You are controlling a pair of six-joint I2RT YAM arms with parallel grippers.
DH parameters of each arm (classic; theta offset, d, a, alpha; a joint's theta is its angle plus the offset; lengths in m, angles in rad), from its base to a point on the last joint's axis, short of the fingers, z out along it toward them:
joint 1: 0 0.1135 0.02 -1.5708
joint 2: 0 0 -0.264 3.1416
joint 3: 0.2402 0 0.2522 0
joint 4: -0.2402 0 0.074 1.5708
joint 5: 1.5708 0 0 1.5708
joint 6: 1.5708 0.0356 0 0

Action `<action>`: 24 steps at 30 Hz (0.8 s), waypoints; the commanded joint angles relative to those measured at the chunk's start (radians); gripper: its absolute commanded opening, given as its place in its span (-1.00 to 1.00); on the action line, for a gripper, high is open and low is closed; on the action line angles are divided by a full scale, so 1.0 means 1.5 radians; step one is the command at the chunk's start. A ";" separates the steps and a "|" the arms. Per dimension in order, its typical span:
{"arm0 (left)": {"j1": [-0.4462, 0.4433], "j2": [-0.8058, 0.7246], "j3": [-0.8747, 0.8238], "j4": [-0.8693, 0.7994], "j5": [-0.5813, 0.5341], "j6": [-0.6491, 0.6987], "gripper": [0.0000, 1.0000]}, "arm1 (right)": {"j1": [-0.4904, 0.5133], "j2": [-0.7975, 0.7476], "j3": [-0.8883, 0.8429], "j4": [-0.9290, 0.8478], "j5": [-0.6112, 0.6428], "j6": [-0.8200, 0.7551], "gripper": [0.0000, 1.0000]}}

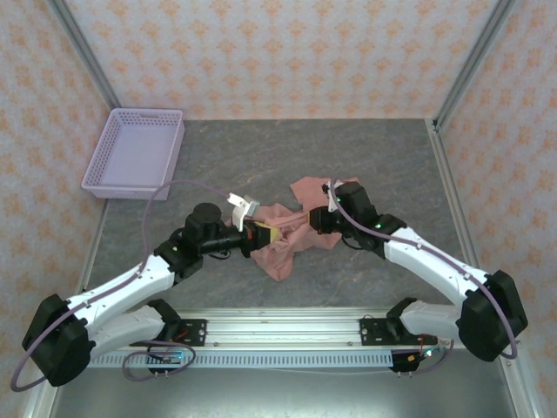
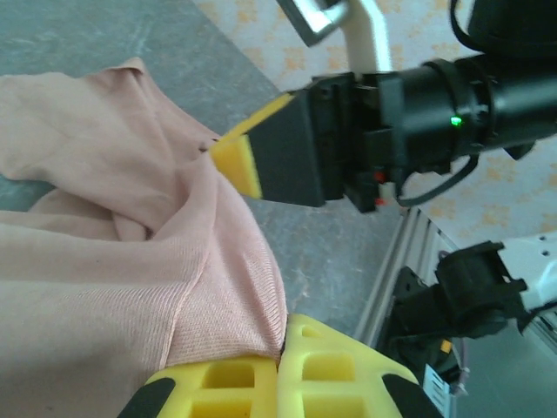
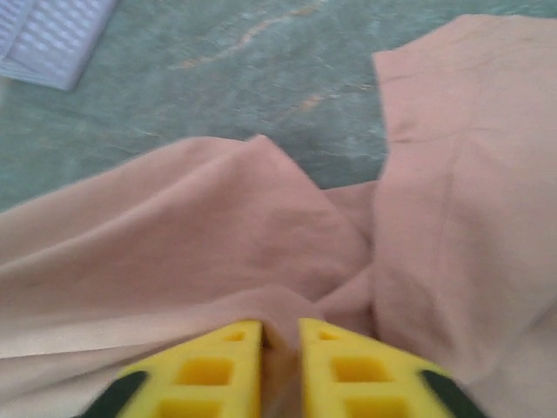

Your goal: Fold the inside-out t-shirt

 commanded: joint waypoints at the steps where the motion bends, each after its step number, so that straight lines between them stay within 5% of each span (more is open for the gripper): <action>1: 0.009 -0.012 -0.001 0.039 0.051 0.008 -1.00 | 0.016 -0.033 0.004 -0.092 0.083 -0.076 -0.35; 4: 0.010 -0.008 0.008 0.022 0.055 0.031 -1.00 | 0.036 -0.113 -0.044 -0.038 -0.027 -0.123 -0.11; 7: 0.009 -0.010 0.017 0.003 0.056 0.053 -1.00 | 0.070 -0.153 -0.068 0.006 -0.082 -0.146 -0.07; 19: 0.009 -0.021 0.025 -0.041 0.055 0.076 -1.00 | 0.121 0.027 -0.002 0.098 -0.020 -0.181 0.05; 23: 0.009 -0.032 0.023 -0.078 -0.003 0.090 -1.00 | 0.111 0.026 0.004 0.108 -0.101 -0.155 -0.92; 24: 0.009 -0.035 0.024 -0.091 -0.037 0.091 -1.00 | 0.103 0.016 -0.001 0.108 -0.139 -0.141 -1.00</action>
